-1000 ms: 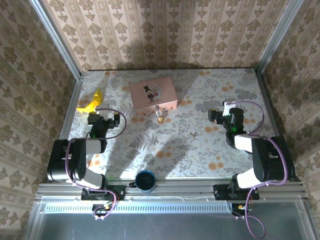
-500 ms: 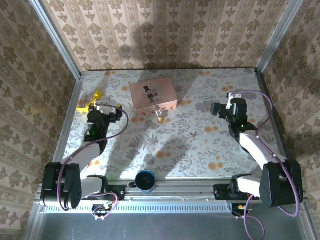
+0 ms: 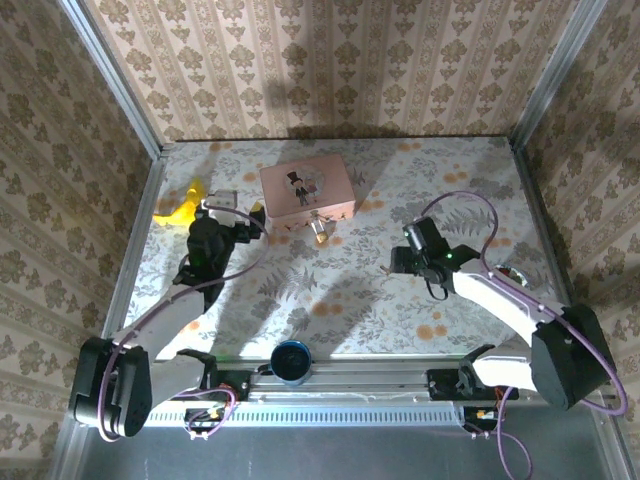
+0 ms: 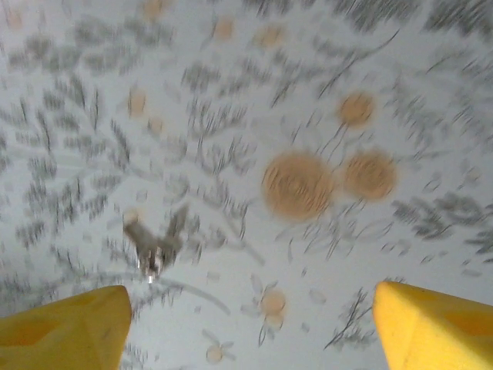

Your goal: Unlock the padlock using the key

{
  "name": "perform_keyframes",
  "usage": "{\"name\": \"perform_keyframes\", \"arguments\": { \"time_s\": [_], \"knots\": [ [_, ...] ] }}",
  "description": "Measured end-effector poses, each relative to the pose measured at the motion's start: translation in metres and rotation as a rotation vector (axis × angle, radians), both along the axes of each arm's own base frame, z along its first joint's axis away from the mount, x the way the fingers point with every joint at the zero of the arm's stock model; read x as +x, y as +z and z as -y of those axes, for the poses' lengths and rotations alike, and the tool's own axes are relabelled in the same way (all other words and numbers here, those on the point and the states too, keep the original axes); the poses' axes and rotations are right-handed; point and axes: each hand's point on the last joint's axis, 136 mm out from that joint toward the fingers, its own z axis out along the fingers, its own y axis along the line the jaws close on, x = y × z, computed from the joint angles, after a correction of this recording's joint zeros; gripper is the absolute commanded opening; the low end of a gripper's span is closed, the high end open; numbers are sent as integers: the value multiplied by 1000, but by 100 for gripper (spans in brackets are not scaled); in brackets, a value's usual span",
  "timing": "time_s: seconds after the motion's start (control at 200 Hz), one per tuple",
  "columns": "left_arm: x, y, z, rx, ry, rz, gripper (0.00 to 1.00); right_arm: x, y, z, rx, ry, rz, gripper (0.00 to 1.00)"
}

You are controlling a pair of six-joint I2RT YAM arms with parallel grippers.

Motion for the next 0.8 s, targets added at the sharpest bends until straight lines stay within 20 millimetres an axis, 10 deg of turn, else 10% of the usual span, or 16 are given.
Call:
{"name": "perform_keyframes", "arguments": {
  "time_s": [0.45,0.8],
  "knots": [
    [5,-9,8,-107,6,-35,100,0,-45,-43,13,-54,-232,48],
    [6,-11,11,-117,-1,-39,100,22,-59,-60,-24,-88,-272,46]
  ]
}}
